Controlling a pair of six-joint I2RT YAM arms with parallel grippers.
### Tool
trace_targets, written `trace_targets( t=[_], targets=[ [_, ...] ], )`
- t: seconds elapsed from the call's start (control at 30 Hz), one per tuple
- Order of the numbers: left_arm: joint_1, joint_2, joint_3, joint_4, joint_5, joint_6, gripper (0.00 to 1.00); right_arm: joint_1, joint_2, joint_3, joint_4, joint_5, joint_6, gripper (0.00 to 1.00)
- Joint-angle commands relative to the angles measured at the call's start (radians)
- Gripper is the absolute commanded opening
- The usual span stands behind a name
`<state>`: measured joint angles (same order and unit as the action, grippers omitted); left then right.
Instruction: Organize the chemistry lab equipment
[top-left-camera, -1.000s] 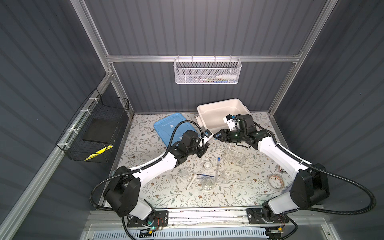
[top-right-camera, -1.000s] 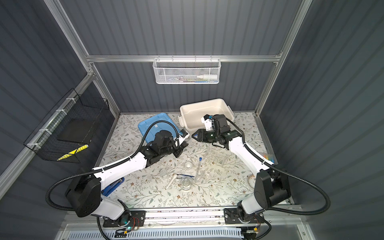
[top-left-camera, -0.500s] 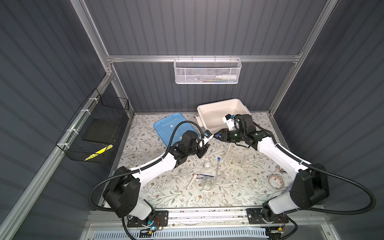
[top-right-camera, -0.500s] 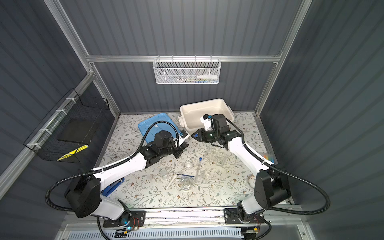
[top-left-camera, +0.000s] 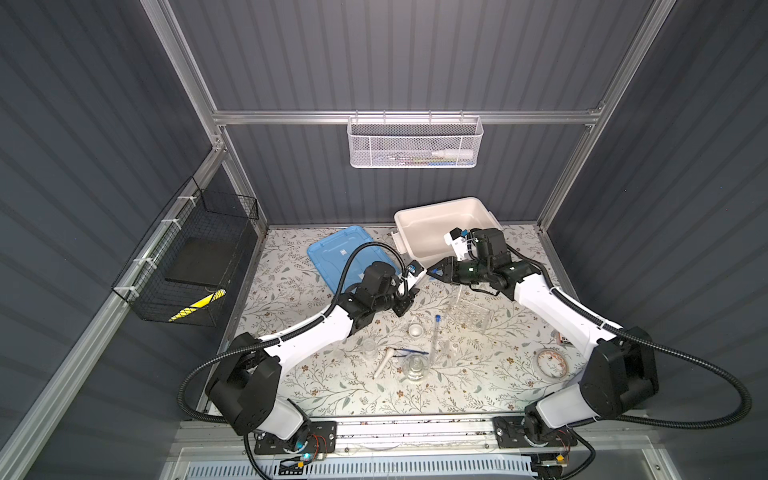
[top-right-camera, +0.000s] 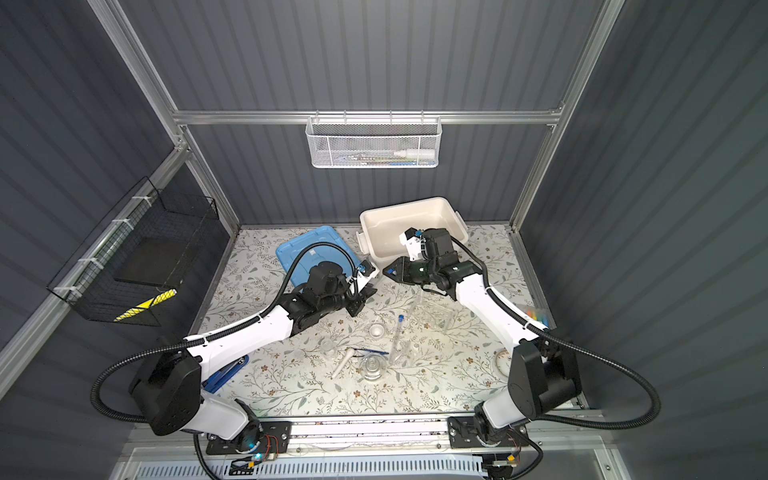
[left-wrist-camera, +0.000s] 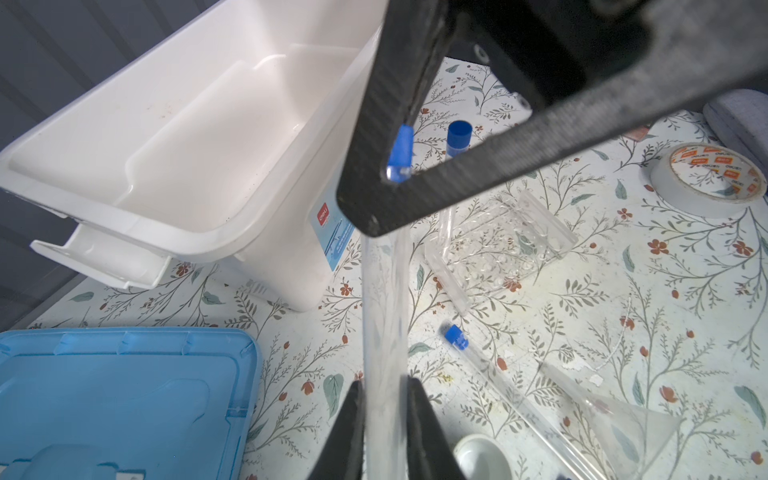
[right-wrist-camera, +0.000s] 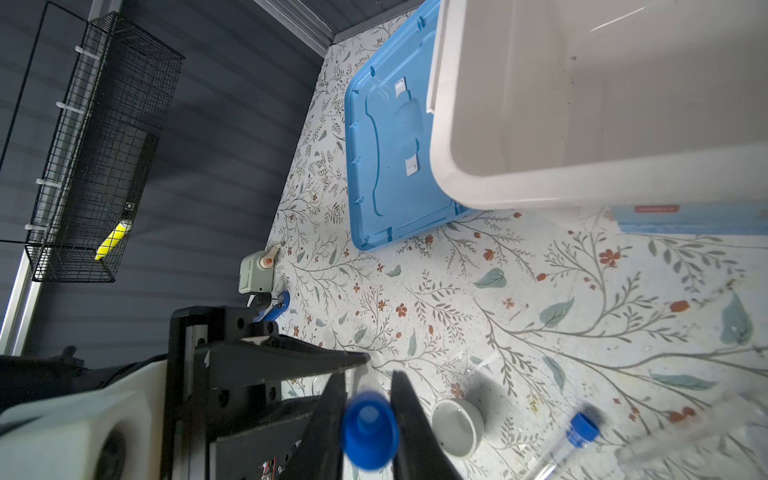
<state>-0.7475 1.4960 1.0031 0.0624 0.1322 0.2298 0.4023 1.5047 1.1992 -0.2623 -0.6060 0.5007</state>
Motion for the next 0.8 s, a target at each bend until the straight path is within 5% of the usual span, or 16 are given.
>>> trace_targets(
  t=[0.0, 0.3, 0.37, 0.77],
  targets=[
    [-0.007, -0.014, -0.009, 0.013, 0.001, -0.003, 0.37, 0.004, -0.005, 0.005, 0.006, 0.007, -0.005, 0.20],
    [-0.006, -0.056, -0.046, 0.050, -0.066, -0.044, 0.79, 0.004, -0.041, -0.013, 0.045, 0.076, -0.004, 0.19],
    [-0.006, -0.069, -0.058, 0.058, -0.086, -0.057, 1.00, 0.004, -0.056, -0.017, 0.059, 0.099, -0.007, 0.19],
    [-0.007, -0.118, -0.130, 0.073, -0.285, -0.115, 1.00, -0.036, -0.163, 0.038, 0.002, 0.321, -0.108, 0.22]
  ],
)
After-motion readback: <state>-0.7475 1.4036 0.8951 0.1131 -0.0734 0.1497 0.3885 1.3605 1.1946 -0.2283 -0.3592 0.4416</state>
